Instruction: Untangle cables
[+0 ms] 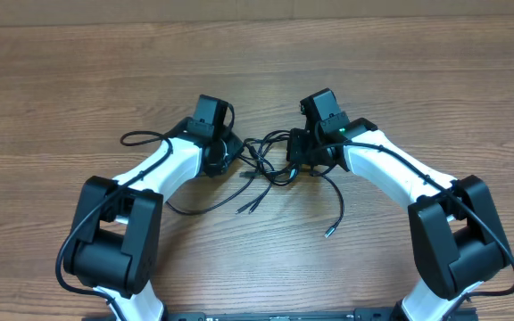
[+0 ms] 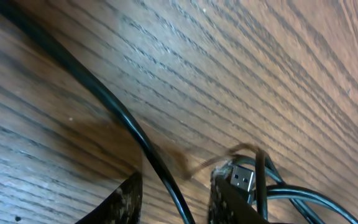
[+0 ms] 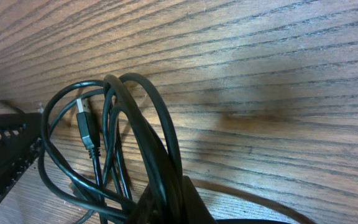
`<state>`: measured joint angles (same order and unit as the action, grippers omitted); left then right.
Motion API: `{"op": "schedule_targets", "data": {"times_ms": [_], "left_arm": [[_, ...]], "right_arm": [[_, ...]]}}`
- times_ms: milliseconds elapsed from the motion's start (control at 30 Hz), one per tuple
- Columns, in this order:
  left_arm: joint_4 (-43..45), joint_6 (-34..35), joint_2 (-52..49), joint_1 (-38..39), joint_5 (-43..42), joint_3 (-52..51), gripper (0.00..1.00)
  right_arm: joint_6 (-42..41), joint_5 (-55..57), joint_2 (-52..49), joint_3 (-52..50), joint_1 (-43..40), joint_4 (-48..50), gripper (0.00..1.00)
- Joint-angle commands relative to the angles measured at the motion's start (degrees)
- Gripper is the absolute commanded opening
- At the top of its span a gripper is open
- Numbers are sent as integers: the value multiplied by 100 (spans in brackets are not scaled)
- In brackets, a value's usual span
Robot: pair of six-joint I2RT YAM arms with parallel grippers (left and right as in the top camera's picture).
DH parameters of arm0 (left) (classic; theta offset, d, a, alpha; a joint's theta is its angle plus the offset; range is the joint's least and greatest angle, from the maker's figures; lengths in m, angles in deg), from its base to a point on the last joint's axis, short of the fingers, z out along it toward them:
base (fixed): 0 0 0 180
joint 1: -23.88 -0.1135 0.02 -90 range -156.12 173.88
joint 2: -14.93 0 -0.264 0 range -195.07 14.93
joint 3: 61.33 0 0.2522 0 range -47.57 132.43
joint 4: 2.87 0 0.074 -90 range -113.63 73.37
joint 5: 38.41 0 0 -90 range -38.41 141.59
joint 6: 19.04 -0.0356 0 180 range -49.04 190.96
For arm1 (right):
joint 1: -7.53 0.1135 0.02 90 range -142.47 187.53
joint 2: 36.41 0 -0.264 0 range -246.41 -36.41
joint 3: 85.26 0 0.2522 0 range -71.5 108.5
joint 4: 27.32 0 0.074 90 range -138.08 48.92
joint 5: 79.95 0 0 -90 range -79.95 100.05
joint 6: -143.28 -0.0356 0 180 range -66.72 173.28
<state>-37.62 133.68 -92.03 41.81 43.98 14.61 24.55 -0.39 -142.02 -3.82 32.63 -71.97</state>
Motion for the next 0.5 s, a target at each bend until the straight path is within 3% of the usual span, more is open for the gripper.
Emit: {"op": "schedule_targets", "data": {"times_ms": [0,200,467], "left_arm": [[24,79,-66,-39,-37,-22,37],[39,345,-68,-35,-28,-22,36],[55,376,-229,-24,50,-22,28]], "right_arm": [[-44,55,-24,-26,-37,55,4],[-44,52,-24,-26,-37,57,4],[-44,52,-24,-26,-37,59,4]]}}
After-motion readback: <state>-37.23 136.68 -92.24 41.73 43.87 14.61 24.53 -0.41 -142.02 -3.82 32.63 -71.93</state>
